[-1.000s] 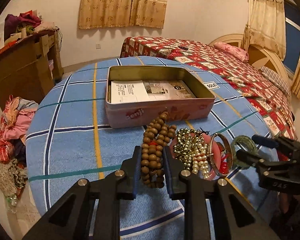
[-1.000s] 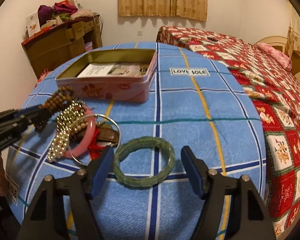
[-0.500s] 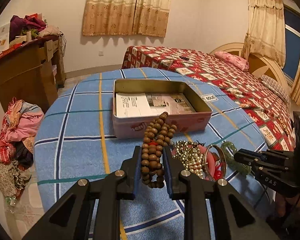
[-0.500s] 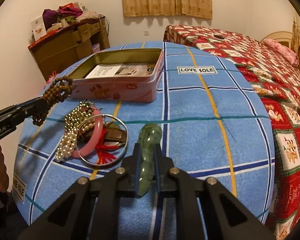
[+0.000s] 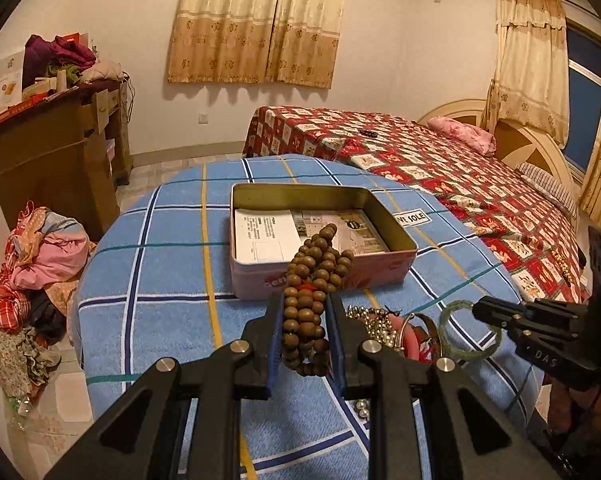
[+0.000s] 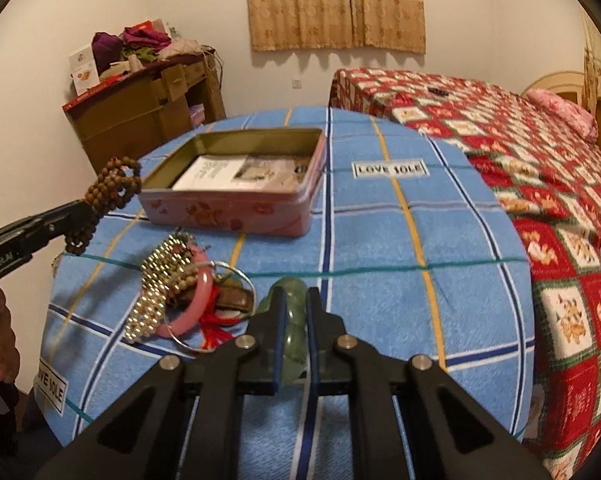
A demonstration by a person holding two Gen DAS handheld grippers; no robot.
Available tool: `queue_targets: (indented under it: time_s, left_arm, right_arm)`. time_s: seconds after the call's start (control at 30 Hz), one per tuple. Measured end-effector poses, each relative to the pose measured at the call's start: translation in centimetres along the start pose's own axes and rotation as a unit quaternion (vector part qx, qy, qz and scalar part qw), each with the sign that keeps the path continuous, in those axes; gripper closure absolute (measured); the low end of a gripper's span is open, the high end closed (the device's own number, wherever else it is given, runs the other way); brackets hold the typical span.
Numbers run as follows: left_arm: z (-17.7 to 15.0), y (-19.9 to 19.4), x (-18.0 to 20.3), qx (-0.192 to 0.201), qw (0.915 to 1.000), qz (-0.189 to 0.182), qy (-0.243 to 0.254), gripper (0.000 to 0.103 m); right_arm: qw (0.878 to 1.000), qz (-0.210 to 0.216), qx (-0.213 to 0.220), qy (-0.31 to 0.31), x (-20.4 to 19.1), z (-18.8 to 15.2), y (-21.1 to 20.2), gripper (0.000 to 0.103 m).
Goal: Organize jewelry
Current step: 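Carry both held pieces into the pink tin and open both tools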
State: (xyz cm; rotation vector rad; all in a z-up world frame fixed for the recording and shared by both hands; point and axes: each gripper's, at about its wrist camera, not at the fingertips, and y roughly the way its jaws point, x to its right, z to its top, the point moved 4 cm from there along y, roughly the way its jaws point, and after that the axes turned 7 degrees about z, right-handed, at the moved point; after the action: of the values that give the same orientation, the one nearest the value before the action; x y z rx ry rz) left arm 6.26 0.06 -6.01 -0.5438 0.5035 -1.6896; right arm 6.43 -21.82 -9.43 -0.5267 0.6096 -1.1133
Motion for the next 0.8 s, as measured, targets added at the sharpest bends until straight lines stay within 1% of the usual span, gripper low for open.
queue_targets:
  time_s: [0.3,0.43,0.53,0.67,0.8]
  left_arm:
    - [1.6,0.1,-0.3,0.011,0.9999,0.001,-0.001,0.082]
    - [3.0,0.5,-0.5,0.018,0.9998,0.002,-0.003,0.082]
    - [4.4,0.9,-0.6,0.027,0.9996,0.006,0.003,0.082]
    - [6.2,2.0,-0.4,0.030,0.9994,0.009,0.012,0.082]
    - [7.6,3.6,-0.5,0.030,0.9993,0.016,0.015,0.082]
  right_arm:
    - [0.999,0.013,0.026,-0.025,-1.2,2.9,-1.3,0.092]
    - [0.999,0.021,0.034,-0.035,-1.6,4.3,-1.2,0.092]
    - [0.998,0.036,0.040,-0.031,-1.7,6.0,-0.8,0.092]
    - [0.997,0.042,0.050,-0.036,-1.8,8.0,0.0,0.092]
    - [0.997,0.051,0.054,-0.034,-1.8,10.4,1.7,0.092]
